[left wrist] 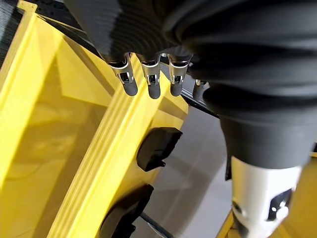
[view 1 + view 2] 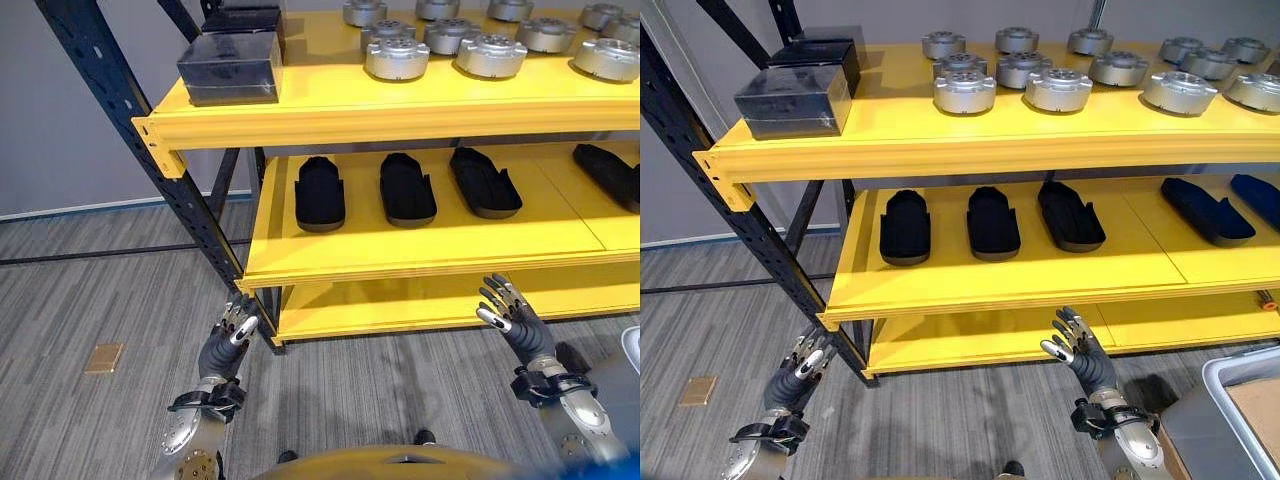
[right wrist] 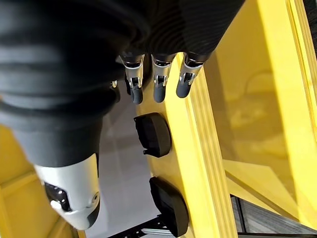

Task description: Move parts from the plastic box to the shelf.

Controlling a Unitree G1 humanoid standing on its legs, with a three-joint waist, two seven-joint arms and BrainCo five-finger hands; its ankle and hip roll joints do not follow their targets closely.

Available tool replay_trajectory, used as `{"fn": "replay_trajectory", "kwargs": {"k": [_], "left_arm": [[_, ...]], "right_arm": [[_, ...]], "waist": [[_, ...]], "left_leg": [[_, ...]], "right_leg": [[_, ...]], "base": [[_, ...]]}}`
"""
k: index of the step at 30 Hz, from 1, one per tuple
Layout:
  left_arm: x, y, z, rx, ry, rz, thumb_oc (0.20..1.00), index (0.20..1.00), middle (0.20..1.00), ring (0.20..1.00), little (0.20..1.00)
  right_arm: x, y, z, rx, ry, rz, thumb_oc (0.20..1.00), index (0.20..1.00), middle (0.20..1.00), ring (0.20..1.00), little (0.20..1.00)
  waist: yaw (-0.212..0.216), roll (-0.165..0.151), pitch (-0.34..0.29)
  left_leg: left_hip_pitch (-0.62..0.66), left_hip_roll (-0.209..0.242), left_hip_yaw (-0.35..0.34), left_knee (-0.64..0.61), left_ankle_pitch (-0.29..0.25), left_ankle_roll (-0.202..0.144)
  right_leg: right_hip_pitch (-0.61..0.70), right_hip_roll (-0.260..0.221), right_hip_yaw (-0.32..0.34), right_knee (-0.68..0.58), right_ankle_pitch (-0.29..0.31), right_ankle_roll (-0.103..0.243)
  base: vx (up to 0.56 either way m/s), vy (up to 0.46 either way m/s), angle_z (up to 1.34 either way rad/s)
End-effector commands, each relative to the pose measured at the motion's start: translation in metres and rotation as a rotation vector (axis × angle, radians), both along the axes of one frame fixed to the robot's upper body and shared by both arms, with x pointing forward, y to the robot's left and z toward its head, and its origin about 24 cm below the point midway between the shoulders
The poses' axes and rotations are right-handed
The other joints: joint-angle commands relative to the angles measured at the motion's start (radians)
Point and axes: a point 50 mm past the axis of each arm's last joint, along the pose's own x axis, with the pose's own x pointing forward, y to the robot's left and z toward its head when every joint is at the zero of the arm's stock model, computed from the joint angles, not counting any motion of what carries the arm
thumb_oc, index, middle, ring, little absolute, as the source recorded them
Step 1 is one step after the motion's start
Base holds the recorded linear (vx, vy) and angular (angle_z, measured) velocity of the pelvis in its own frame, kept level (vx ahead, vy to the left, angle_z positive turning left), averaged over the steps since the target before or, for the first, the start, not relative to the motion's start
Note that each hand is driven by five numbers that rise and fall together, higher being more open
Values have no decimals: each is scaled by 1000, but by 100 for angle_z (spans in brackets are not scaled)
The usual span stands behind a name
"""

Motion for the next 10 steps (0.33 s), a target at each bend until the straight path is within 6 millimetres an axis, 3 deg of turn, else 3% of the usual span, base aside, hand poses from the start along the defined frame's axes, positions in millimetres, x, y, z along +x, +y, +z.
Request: {"fn": "replay_trajectory", "kwargs": {"k": [1, 10], "left_arm": [[13, 17, 23, 162, -101, -17, 1000, 1000, 1000, 1000, 1000], [11, 16, 17, 180, -72, -17, 1000, 1000, 1000, 1000, 1000]], "right_arm": [[15, 4, 19, 9, -117, 7, 1000, 1000, 1000, 1000, 1000], [11, 8, 15, 39, -101, 14, 1000, 1000, 1000, 1000, 1000]], "waist": [[-1, -27, 17], [-1, -33, 8]], "left_leg": [[-42, 50, -13, 17, 61, 0], [-16, 51, 4, 14, 55, 3]], "right_leg": [[-7, -60, 70, 43, 4, 66], [10, -57, 90, 30, 8, 69]], "base": [[-18, 12, -3], [1, 1, -10]]}}
